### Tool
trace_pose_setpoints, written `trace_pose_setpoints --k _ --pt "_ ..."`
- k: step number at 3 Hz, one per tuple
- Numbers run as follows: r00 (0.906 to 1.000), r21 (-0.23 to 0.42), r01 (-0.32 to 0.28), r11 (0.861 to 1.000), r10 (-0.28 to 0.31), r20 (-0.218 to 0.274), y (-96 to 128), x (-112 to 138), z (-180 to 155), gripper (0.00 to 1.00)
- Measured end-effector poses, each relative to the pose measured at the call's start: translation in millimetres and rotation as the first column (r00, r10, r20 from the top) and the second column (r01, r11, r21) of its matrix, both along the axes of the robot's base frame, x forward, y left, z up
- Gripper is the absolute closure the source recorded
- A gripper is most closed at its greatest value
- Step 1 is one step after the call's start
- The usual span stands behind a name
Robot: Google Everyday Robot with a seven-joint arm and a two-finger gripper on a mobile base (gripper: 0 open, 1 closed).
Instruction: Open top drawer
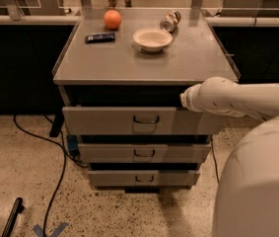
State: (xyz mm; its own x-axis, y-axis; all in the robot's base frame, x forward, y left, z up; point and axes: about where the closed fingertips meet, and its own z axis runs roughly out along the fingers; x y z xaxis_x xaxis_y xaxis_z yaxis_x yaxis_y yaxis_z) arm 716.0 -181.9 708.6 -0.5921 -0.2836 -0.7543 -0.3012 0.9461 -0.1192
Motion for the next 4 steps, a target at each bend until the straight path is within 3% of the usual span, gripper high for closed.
trace_pose_setpoints --k 2,4 --pt "0.9999 -0.005 0.001 1.000 -0.001 -0.015 1 3 -3 1.00" --pt "0.9952 -0.010 0.031 0.999 -0.032 -0.093 -7 7 -28 1.00"
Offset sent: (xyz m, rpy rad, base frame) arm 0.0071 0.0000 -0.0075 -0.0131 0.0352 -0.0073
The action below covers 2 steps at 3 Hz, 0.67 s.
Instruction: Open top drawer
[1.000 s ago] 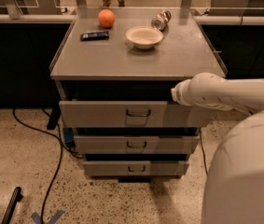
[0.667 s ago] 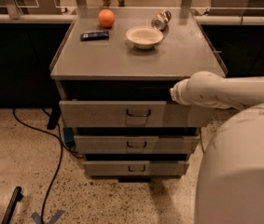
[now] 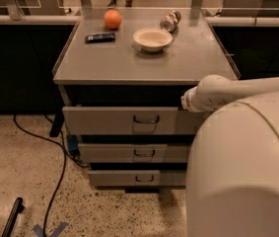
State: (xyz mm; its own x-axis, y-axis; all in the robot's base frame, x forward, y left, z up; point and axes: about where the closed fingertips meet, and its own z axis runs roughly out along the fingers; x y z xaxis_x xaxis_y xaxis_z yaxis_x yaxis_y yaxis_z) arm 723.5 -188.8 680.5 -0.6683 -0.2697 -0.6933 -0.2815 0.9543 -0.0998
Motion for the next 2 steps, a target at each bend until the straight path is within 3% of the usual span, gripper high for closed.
trace_pose_setpoints --k 2 --pt "0.9995 -0.003 0.016 1.000 -0.016 -0.027 -6.0 -5.6 -1.0 1.00"
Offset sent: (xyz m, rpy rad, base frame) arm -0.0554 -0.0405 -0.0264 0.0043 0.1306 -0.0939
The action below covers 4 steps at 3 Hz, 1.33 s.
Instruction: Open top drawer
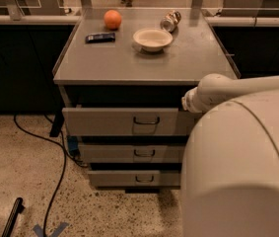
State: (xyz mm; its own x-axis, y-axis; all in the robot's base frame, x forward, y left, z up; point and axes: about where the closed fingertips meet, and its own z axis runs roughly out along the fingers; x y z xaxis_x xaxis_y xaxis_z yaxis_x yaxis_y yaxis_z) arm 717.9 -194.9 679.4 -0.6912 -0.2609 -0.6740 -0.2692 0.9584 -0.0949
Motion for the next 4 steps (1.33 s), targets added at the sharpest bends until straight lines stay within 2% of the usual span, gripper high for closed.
trace_pose_setpoints --k 1,2,3,4 --pt "0.9997 0.015 0.002 1.000 -0.001 -0.025 -3 -12 -4 1.00" --pt "0.9976 0.048 -0.007 0.999 0.011 -0.069 -6 -44 -8 1.00" --pt "0.9976 0.048 -0.007 0.999 0.011 -0.069 -6 -44 -8 1.00" --pt "0.9922 0.076 -0.002 0.997 0.011 -0.124 -6 -55 -29 1.00"
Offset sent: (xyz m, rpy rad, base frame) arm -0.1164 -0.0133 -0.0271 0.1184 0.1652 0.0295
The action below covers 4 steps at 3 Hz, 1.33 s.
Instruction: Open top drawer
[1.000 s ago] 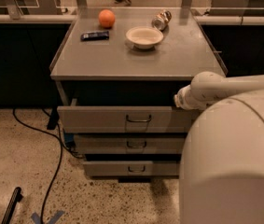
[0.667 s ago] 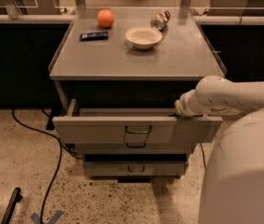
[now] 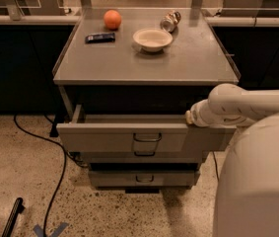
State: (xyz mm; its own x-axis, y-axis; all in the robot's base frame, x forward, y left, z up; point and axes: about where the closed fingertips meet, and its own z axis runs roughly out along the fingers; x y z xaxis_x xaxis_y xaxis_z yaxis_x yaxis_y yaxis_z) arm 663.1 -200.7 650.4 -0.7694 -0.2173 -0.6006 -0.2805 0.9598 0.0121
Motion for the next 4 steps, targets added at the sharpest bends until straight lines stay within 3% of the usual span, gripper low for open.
trace_pose_setpoints --k 1,2,4 --pt "0.9999 0.013 0.004 1.000 -0.004 -0.012 -1 -5 -4 1.00" --pt "0.9982 0.069 0.038 0.997 -0.035 -0.050 -8 -42 -25 1.00" --pt "0.9975 0.088 0.055 0.995 -0.051 -0.050 -11 -56 -18 1.00"
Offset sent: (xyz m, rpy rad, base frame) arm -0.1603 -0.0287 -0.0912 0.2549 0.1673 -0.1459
